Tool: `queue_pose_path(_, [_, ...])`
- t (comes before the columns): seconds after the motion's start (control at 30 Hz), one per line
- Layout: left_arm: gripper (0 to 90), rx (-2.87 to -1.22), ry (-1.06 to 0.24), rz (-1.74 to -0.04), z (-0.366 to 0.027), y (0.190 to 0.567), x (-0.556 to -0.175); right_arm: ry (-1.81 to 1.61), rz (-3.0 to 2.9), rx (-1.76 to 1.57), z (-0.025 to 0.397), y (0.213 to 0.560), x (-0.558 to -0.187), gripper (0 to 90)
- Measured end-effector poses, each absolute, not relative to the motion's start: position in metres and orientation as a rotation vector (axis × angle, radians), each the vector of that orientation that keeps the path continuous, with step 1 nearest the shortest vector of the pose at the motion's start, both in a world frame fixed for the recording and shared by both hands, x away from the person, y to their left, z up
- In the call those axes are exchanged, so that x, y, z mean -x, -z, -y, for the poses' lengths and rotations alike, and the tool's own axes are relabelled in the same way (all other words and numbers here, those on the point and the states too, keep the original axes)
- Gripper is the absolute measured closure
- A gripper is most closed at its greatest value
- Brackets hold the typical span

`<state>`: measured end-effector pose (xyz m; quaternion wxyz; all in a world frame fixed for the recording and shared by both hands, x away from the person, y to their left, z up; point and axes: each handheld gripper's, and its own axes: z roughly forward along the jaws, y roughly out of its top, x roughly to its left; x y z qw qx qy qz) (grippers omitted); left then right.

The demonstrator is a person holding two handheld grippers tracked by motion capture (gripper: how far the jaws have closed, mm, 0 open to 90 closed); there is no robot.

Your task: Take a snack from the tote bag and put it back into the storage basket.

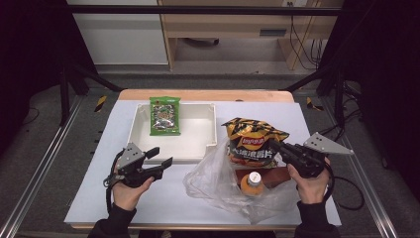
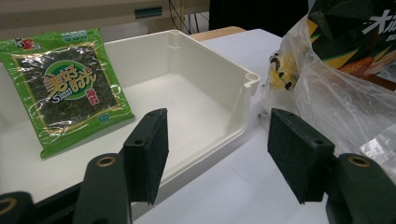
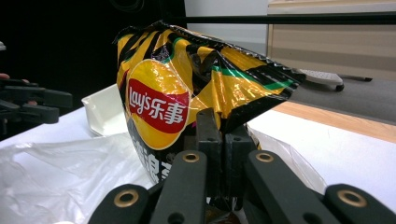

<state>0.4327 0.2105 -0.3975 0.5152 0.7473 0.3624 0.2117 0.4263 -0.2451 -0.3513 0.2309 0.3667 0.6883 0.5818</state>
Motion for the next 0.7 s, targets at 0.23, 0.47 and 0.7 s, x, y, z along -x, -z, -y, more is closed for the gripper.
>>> queue_pose_path(0.23, [37.5, -1.788, -0.509, -0.868, -0.211, 0.396, -0.432, -1.633, -1.862, -0.989, 0.248, 0.339, -0.42, 88.4])
queue_pose_path(0.47, [37.2, -1.783, -0.511, -0.859, -0.21, 0.393, -0.43, -1.641, -1.855, -0.974, 0.249, 0.325, -0.416, 88.5])
queue_pose_path(0.7, [37.0, -1.771, -0.517, -0.854, -0.211, 0.389, -0.429, -1.667, -1.826, -0.968, 0.25, 0.312, -0.412, 88.6])
